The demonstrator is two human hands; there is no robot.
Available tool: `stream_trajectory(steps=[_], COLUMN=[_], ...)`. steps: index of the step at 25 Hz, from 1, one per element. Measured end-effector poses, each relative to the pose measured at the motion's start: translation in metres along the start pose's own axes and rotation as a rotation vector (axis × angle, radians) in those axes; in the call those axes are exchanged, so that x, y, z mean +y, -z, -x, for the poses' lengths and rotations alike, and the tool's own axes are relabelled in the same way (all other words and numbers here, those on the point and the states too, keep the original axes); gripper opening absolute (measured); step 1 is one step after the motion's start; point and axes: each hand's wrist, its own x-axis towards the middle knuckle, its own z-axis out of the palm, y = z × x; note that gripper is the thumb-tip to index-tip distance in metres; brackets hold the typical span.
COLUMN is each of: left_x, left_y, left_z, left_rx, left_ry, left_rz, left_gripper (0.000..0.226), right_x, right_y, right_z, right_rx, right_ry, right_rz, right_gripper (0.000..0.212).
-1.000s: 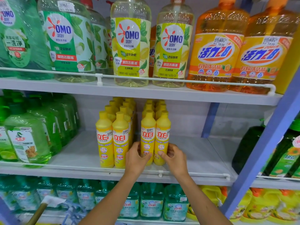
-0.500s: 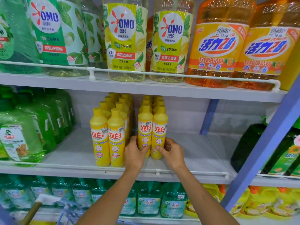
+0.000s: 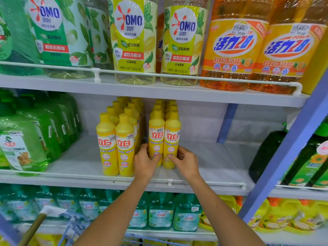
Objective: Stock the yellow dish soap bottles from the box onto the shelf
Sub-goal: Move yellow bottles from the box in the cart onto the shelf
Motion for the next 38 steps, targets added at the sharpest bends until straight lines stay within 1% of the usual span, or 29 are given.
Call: stream_trajectory(steps=[3, 5, 6, 8, 9, 11, 13, 15, 19, 22, 24, 28, 31, 35, 38], left_x=[0.008, 0.014, 0.019, 0.023, 0.026, 0.026, 0.022, 0.018, 0.008, -0.016, -0.037, -0.078, -0.111, -0.164, -0.206], left_y=[0.008, 0.016, 0.02, 0.031, 0.038, 0.052, 0.069, 0.085, 0.122, 0.148, 0.163, 0.185, 0.195, 0.188, 0.162], left_z=[0.005, 0.014, 0.019, 0.034, 0.043, 0.055, 0.069, 0.085, 0.132, 0.17, 0.202, 0.265, 0.297, 0.328, 0.346], left_rx=[-0.064, -0.091, -0.097, -0.139, -0.175, -0.271, -0.389, -0.461, -0.518, -0.524, -0.52, -0.655, -0.718, -0.794, -0.876], left_ry=[0.002, -0.029, -0.052, -0.086, -0.112, -0.189, -0.276, -0.34, -0.405, -0.449, -0.433, -0.291, -0.196, -0.047, 0.074], left_rz=[0.001, -0.025, -0.037, -0.101, -0.172, -0.36, -0.554, -0.714, -0.891, -0.916, -0.9, -0.912, -0.914, -0.917, -0.892], left_gripper=[0.053, 0.053, 0.053, 0.054, 0.054, 0.055, 0.061, 0.067, 0.075, 0.078, 0.076, 0.075, 0.073, 0.078, 0.068], right_x=[-0.005, -0.006, -0.005, -0.005, -0.005, -0.008, -0.013, -0.023, -0.052, -0.071, -0.071, -0.052, -0.027, 0.025, 0.078], right_y=[0.005, 0.009, 0.013, 0.016, 0.019, 0.024, 0.031, 0.04, 0.041, 0.024, 0.004, -0.028, -0.05, -0.069, -0.077], right_z=[0.0, 0.001, 0.0, 0.005, 0.009, 0.025, 0.049, 0.073, 0.139, 0.199, 0.242, 0.308, 0.337, 0.365, 0.374], right_rx=[-0.026, -0.012, -0.012, -0.077, -0.128, -0.214, -0.261, -0.307, -0.367, -0.397, -0.453, -0.586, -0.647, -0.741, -0.806], right_ry=[0.014, 0.012, 0.004, 0.031, 0.053, 0.083, 0.094, 0.134, 0.227, 0.239, 0.208, 0.154, 0.102, -0.018, -0.101], right_rz=[0.05, 0.123, 0.176, 0.3, 0.379, 0.521, 0.616, 0.725, 1.02, 1.138, 1.159, 1.14, 1.105, 1.068, 1.03], right_gripper=[0.037, 0.037, 0.039, 0.05, 0.056, 0.06, 0.063, 0.07, 0.078, 0.077, 0.078, 0.077, 0.073, 0.074, 0.068])
